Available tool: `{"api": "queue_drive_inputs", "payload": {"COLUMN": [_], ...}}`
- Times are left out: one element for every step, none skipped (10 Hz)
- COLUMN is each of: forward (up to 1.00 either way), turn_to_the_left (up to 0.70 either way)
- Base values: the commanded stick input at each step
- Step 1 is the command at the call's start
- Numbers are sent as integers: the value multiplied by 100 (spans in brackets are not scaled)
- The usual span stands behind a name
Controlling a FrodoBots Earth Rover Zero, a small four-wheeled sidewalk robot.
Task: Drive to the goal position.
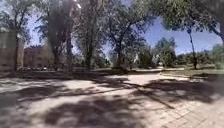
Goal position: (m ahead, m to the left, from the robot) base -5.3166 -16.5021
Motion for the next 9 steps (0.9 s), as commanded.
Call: {"api": "queue_drive_inputs", "payload": {"forward": [85,85,85,85,85,85,85,85,85], "turn_to_the_left": [-34,-34,-34,-34,-34,-34,-34,0,0]}}
